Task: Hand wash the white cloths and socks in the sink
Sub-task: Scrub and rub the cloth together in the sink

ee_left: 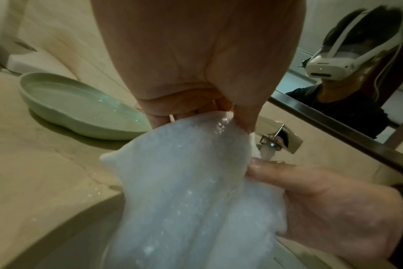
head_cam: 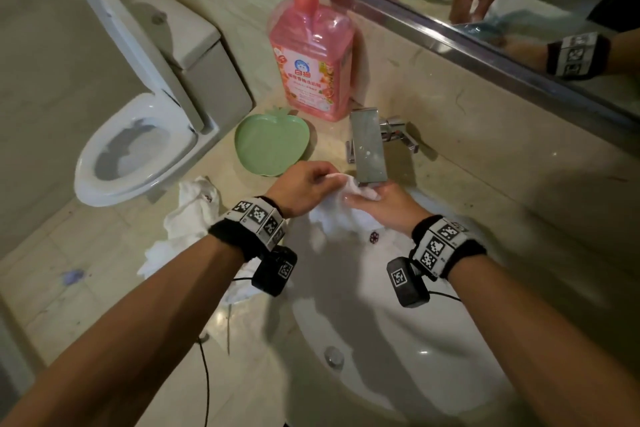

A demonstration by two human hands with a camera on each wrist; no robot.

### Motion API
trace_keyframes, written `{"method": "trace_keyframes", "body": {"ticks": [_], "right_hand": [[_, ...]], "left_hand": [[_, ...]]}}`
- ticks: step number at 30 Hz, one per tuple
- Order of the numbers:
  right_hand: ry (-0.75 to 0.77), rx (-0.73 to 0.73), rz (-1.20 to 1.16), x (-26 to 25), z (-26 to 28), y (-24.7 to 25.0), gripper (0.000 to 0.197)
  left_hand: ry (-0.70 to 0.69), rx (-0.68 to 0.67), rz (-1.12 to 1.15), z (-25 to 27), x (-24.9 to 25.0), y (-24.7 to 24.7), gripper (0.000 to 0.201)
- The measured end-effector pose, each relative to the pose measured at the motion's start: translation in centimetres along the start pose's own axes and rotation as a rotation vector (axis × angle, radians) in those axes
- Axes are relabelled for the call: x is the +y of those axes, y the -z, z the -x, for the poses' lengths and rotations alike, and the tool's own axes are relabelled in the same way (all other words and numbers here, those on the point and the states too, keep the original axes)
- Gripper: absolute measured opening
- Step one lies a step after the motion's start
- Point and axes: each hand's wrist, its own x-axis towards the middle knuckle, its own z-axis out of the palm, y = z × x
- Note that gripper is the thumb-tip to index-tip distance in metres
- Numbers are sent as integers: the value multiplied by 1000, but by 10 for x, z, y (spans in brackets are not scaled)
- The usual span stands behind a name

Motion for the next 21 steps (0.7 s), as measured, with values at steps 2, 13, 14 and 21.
{"method": "trace_keyframes", "body": {"ticks": [2, 13, 14, 21], "right_hand": [[2, 21, 8, -3, -2, -8, 32], [-123, 171, -123, 0, -7, 6, 9], [-138, 179, -134, 2, -6, 9, 17], [-38, 32, 62, 15, 5, 24, 55]], "left_hand": [[2, -5, -23, -1, -1, 1, 21], [224, -180, -114, -7, -22, -30, 17], [228, -168, -100, -9, -22, -33, 21], [54, -233, 49, -32, 4, -47, 25]]}}
